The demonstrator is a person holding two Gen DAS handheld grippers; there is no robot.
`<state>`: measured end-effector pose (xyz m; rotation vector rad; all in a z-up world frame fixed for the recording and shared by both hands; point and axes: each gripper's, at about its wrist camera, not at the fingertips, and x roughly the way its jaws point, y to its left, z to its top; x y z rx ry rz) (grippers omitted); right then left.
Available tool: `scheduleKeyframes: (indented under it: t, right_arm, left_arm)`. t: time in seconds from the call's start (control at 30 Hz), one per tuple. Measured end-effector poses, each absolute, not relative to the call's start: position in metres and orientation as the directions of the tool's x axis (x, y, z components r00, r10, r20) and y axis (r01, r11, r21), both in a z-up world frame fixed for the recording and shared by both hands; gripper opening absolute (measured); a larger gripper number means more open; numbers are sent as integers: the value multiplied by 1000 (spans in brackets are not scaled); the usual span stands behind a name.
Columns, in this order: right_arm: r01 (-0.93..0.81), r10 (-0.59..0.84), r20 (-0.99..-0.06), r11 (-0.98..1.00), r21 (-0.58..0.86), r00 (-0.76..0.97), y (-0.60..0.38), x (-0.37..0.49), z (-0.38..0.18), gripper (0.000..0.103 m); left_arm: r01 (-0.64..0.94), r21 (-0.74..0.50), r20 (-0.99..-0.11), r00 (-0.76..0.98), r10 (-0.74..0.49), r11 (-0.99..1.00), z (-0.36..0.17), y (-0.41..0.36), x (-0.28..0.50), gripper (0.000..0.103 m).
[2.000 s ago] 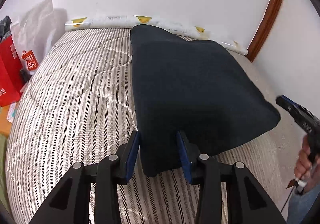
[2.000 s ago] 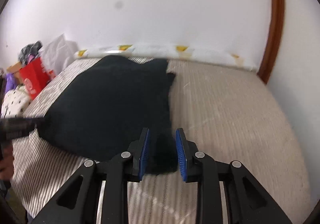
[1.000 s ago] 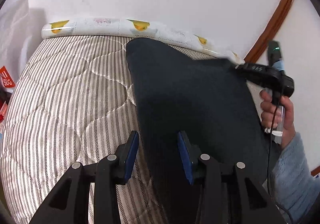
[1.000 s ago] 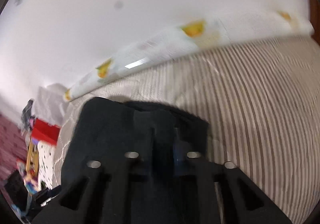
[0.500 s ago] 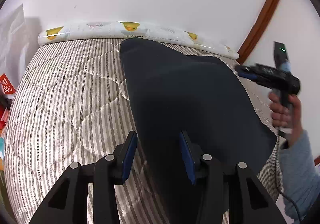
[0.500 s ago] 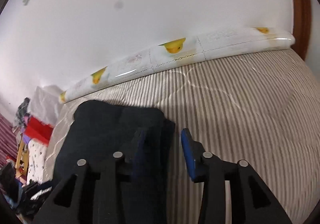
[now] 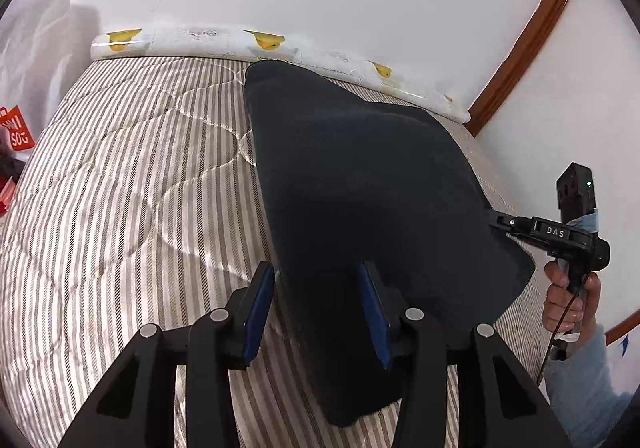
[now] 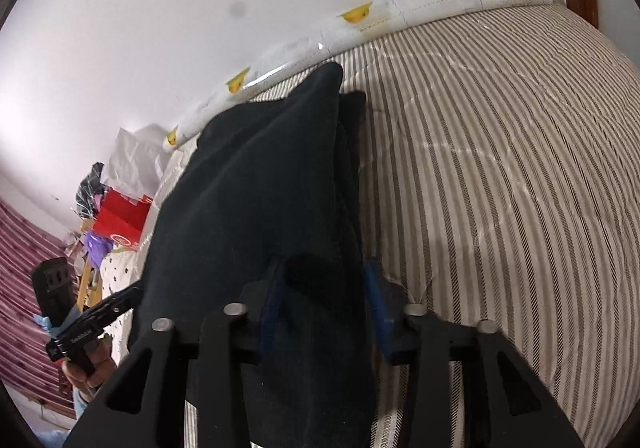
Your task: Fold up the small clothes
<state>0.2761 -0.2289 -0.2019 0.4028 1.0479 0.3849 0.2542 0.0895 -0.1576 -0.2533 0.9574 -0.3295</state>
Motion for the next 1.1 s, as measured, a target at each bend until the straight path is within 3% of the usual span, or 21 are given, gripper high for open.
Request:
scheduleKeyframes:
  t: [0.2, 0.43, 0.6, 0.77, 0.87, 1.1]
  right_arm:
    - [-190, 437, -688, 893, 407, 580, -232, 254, -178, 5]
    - [-146, 365, -728, 926, 347, 580, -230, 251, -176, 5]
    - [-42, 126, -795, 991, 126, 593, -225, 239, -174, 6]
    - [-66, 152, -748, 987, 144, 646, -214, 217, -154, 8]
    - [-139, 171, -723, 985, 104, 669, -185, 204, -146, 14]
    - [-137, 112, -762, 990, 31, 638, -148, 197, -175, 15]
  left_arm:
    - [154, -355, -766, 518, -381, 922, -161, 87, 245, 44]
    - [163, -317, -776, 521, -354, 934, -155, 85, 233, 44]
    - [159, -286, -782, 531, -326, 945, -152, 82, 226, 44]
    - [181, -233, -789, 539, -295, 955, -148, 71, 226, 44]
    - [185, -224, -789, 542, -290, 957, -148, 65, 225, 45]
    - [217, -173, -787, 556, -267, 961, -150, 55, 222, 53]
